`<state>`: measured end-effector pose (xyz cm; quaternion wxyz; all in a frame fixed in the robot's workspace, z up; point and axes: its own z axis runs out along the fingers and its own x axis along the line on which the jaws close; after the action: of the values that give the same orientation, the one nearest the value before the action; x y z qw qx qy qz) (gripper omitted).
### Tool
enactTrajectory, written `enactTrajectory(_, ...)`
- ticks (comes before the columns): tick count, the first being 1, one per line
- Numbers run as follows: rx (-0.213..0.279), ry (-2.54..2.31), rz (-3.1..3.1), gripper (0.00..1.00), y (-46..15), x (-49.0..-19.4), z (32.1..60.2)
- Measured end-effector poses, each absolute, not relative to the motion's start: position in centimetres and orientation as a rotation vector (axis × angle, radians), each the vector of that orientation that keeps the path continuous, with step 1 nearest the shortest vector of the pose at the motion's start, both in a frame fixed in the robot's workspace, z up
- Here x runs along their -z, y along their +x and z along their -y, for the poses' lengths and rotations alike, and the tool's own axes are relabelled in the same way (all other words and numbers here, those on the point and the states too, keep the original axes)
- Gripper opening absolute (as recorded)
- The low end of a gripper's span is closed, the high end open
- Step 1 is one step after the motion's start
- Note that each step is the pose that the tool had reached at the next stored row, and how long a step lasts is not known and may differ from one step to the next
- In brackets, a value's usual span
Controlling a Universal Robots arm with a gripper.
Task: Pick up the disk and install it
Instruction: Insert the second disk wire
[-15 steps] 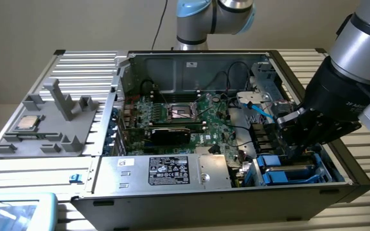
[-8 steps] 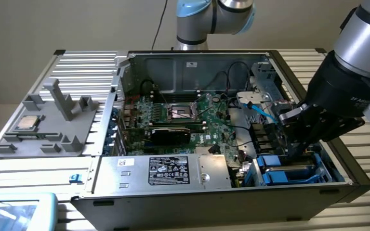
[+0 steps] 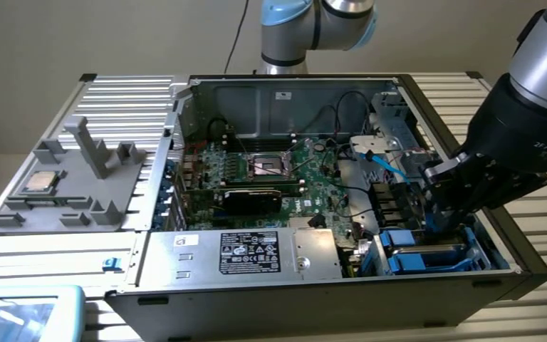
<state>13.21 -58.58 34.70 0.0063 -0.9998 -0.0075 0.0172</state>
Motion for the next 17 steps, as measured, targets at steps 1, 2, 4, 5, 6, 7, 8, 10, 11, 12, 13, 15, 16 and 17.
enactTrajectory(1,-0.054,-3.129,0.024,0.11,13.2,-34.6,58.6)
enactTrajectory(2,-0.054,-3.129,0.024,0.11,13.3,-34.5,58.6)
enactTrajectory(4,-0.054,-3.129,0.024,0.11,13.3,-34.3,58.6)
enactTrajectory(5,-0.054,-3.129,0.024,0.11,13.4,-34.3,58.6)
enactTrajectory(6,-0.054,-3.129,0.024,0.11,13.4,-34.1,58.6)
enactTrajectory(7,-0.055,-3.129,0.024,0.11,13.4,-34.0,58.6)
enactTrajectory(8,-0.056,-3.129,0.024,0.11,13.4,-33.9,58.6)
enactTrajectory(10,-0.057,-3.129,0.024,0.11,13.4,-33.8,58.6)
enactTrajectory(11,-0.058,-3.129,0.024,0.11,13.4,-33.8,58.6)
enactTrajectory(12,-0.058,-3.128,0.024,0.11,13.4,-33.9,58.6)
enactTrajectory(13,-0.059,-3.127,0.024,0.11,13.4,-34.3,58.6)
enactTrajectory(15,-0.059,-3.129,0.024,0.11,13.4,-35.3,58.6)
enactTrajectory(16,-0.059,-3.13,0.024,0.11,13.4,-35.7,58.5)
enactTrajectory(17,-0.06,-3.133,0.024,0.11,13.4,-36.1,58.4)
